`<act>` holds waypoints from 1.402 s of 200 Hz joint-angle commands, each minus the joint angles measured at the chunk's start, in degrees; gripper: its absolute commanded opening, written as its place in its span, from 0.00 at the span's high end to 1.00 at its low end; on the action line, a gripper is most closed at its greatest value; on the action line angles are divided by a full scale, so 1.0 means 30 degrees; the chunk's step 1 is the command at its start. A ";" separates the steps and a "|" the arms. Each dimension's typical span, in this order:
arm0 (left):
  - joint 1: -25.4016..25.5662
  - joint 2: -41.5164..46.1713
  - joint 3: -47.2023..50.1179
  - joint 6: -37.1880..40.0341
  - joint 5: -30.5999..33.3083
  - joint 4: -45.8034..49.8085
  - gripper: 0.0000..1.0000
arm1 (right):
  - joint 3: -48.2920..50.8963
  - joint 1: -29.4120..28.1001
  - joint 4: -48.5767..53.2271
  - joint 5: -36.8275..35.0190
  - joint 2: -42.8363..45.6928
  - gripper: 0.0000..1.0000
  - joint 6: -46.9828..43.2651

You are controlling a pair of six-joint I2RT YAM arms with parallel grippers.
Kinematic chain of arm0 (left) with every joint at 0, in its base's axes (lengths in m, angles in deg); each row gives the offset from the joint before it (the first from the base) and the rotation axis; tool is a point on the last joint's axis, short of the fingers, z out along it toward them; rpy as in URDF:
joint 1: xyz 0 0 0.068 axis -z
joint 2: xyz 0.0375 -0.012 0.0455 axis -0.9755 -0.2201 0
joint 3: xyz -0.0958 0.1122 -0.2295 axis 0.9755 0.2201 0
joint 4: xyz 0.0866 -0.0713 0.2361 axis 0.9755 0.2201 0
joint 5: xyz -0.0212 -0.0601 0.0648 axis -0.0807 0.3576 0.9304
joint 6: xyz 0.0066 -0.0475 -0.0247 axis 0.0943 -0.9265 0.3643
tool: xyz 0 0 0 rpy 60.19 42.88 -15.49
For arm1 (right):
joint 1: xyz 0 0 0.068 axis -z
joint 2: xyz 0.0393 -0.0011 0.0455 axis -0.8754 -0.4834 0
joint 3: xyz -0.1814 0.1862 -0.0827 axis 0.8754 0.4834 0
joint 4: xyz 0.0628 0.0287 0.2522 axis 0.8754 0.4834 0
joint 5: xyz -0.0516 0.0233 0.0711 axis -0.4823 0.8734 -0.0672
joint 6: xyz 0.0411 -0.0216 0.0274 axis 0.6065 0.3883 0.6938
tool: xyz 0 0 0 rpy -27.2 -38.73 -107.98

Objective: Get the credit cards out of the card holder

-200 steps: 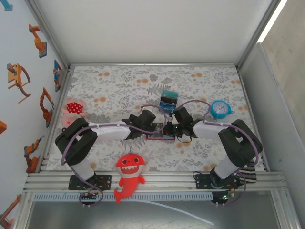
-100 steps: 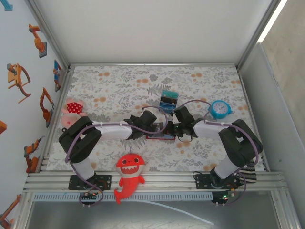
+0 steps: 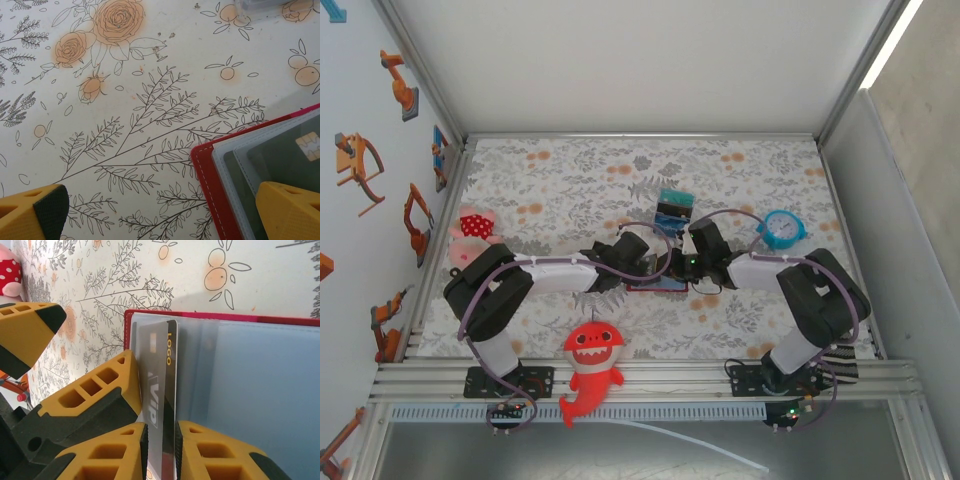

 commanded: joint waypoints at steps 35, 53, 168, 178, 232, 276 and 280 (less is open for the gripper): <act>0.0074 -0.0670 0.0122 -0.0238 -0.0338 0.1045 0.03 | 0.0326 0.0078 -0.1989 0.0760 -0.0649 0.85 0.0607; 0.0077 -0.0708 0.0095 -0.0285 -0.0401 0.1043 0.03 | 0.0490 0.0078 -0.2722 0.0990 -0.0876 0.89 0.0830; 0.0017 -0.0675 0.0125 -0.0592 -0.0376 0.1303 0.03 | 0.1036 0.0751 -0.1817 0.0664 0.0436 1.00 0.0465; 0.0019 -0.0671 0.0095 -0.0593 -0.0387 0.1321 0.03 | 0.0941 0.0780 -0.1175 0.0442 0.0664 1.00 0.0202; -0.0003 -0.0787 -0.0135 -0.0416 -0.0224 0.1481 0.03 | 0.0612 0.0781 0.0156 0.0101 0.1262 1.00 -0.0393; 0.0019 -0.0944 -0.0168 -0.0432 -0.0297 0.1464 0.03 | 0.0743 0.0755 -0.1902 0.1164 0.0737 0.94 0.0275; 0.0015 -0.0941 -0.0170 -0.0475 -0.0318 0.1481 0.03 | 0.0767 0.0752 -0.2128 0.1295 0.0684 0.93 0.0351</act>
